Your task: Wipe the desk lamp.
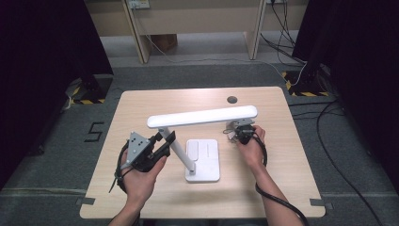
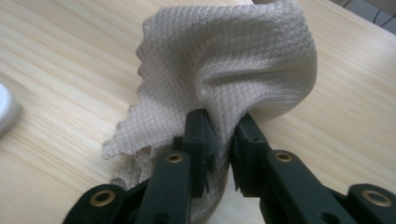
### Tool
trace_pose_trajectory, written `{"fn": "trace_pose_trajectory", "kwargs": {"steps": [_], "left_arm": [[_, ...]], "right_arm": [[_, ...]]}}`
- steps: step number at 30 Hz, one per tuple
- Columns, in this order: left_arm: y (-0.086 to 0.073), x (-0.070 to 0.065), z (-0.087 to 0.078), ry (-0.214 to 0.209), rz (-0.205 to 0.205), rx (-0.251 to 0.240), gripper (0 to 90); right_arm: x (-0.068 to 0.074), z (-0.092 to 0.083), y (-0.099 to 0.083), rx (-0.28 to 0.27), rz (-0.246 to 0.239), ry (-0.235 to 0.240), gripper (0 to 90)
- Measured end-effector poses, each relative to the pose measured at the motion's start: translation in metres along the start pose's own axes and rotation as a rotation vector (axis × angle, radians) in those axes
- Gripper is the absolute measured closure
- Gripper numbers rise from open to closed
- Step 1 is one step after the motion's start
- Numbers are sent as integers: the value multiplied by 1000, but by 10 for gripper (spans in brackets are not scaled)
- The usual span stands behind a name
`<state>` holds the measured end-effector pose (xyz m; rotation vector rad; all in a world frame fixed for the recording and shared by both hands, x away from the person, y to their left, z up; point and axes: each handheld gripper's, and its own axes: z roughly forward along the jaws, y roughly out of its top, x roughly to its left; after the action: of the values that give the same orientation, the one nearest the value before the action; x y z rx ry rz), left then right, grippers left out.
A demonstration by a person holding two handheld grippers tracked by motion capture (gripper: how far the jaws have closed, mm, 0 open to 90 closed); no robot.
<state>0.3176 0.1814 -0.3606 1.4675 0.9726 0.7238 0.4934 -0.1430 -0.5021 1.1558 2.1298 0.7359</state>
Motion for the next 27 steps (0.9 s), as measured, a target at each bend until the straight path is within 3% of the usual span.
{"fn": "trace_pose_trajectory", "kwargs": {"steps": [3, 6, 8, 14, 21, 27], "left_arm": [[0, 1, -1, -6, -6, -2, 632], [1, 4, -2, -38, -11, -8, 590], [0, 5, -5, -69, -13, -17, 529], [-7, 9, -21, -127, 17, -41, 446], [-16, 13, -37, -135, 31, -48, 413], [-32, 19, -48, -126, 45, -17, 409]], "right_arm": [[-5, 1, -4, -4, 32, 7, 691], [-10, -4, -4, -24, 72, 20, 585], [-14, -10, -5, -41, 106, 47, 516], [-29, -31, -13, -62, 178, 127, 444], [-35, -49, -29, -68, 172, 163, 438], [-36, -63, -41, -86, 176, 170, 438]]}}
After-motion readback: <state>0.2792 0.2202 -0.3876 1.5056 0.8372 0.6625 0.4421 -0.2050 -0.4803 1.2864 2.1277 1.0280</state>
